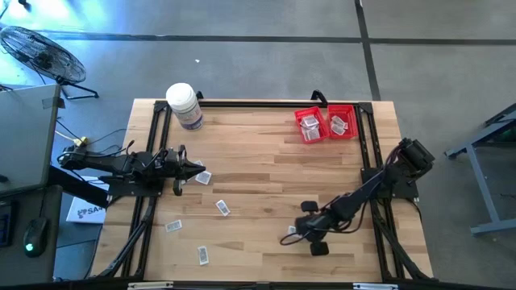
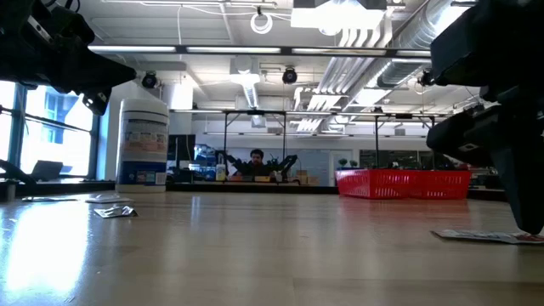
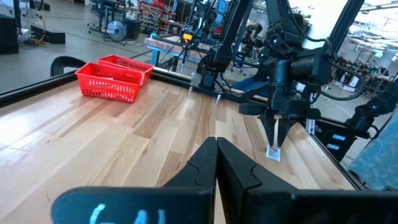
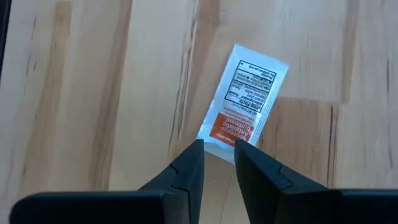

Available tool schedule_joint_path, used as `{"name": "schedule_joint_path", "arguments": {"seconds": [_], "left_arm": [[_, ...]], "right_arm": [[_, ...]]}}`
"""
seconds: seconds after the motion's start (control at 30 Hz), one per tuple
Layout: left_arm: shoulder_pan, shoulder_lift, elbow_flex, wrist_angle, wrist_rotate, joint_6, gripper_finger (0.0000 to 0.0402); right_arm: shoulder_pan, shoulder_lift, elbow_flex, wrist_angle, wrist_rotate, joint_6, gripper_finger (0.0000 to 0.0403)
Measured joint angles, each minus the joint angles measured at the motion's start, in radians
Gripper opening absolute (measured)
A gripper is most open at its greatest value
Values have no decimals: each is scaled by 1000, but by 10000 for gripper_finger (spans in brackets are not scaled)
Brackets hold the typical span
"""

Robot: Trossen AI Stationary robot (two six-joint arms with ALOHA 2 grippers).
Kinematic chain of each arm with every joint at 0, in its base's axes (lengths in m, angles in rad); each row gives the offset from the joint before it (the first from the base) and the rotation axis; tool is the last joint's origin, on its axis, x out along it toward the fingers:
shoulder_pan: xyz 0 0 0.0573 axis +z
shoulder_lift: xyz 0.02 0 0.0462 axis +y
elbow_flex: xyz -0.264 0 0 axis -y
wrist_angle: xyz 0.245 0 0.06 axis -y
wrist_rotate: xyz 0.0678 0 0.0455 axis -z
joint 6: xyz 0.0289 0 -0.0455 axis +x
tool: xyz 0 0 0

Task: Pick & Place First Aid Supplies
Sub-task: Put the ointment pack into the right red bin

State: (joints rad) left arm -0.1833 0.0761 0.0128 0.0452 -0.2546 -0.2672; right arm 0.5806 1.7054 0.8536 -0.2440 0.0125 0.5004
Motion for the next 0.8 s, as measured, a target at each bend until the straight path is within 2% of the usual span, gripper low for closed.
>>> {"name": "schedule_joint_path", "arguments": {"seconds": [0.27, 0.57, 0.8], "left_arm": [[0, 0, 0, 0, 0, 0, 1], [0, 0, 0, 0, 0, 0, 1], [0, 0, 0, 0, 0, 0, 1]], "right_arm": [[19, 10, 0, 11, 147, -105, 83], [-18, 71, 1, 103, 154, -190, 83], [-95, 75, 1, 102, 435, -117, 83]]}}
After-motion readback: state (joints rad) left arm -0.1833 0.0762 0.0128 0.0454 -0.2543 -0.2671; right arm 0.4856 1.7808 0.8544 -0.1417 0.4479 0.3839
